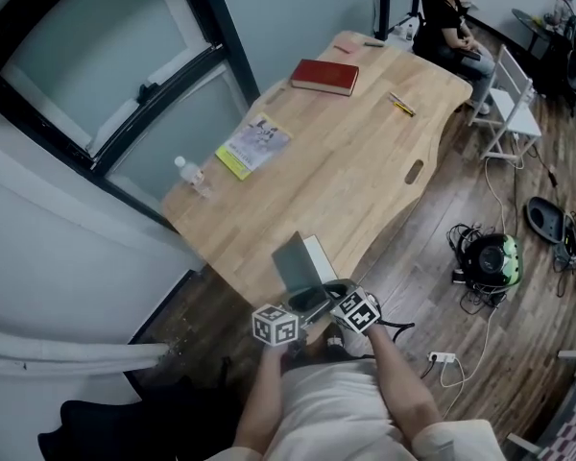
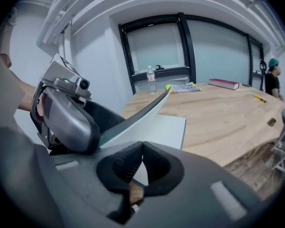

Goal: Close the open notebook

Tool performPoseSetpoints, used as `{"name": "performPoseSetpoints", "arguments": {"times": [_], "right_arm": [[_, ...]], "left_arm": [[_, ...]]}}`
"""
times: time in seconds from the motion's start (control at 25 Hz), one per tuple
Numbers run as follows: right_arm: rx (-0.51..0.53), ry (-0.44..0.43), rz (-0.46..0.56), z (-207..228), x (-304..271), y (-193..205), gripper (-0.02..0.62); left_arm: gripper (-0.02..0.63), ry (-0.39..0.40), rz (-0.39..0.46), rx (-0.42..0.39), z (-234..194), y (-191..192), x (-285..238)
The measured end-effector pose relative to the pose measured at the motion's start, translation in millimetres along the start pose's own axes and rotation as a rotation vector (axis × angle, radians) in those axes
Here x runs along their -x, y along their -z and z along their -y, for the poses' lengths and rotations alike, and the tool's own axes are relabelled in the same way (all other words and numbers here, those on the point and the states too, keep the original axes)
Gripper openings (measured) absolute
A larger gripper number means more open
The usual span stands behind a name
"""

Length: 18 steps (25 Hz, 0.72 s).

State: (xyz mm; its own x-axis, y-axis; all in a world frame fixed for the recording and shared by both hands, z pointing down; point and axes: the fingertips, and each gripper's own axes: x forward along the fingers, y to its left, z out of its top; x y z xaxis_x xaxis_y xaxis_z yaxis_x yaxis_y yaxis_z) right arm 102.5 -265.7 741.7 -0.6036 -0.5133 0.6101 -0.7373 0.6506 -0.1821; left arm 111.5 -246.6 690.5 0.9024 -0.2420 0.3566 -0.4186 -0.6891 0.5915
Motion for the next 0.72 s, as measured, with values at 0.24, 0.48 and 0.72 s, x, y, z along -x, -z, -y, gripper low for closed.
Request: {"name": "performPoseSetpoints", "arguments": {"times": [0.24,0.48,0.72], "right_arm": [[-0.027,0.014,-0.083,10,-3,26,0.002],[-0.057,0.048,-0.139,22,-5,45,0.002],[-0.141,0.064,-0.121,29,-4,50,0.002]], "left_arm": [[0.234,-0.016,-0.103,-0.003,-5,16,-19],[0.236,-0.059,-0.197,-0.042,-19,29,-28],[0.236,-0.177,-0.298,-0.098,-47,51,-25]]}}
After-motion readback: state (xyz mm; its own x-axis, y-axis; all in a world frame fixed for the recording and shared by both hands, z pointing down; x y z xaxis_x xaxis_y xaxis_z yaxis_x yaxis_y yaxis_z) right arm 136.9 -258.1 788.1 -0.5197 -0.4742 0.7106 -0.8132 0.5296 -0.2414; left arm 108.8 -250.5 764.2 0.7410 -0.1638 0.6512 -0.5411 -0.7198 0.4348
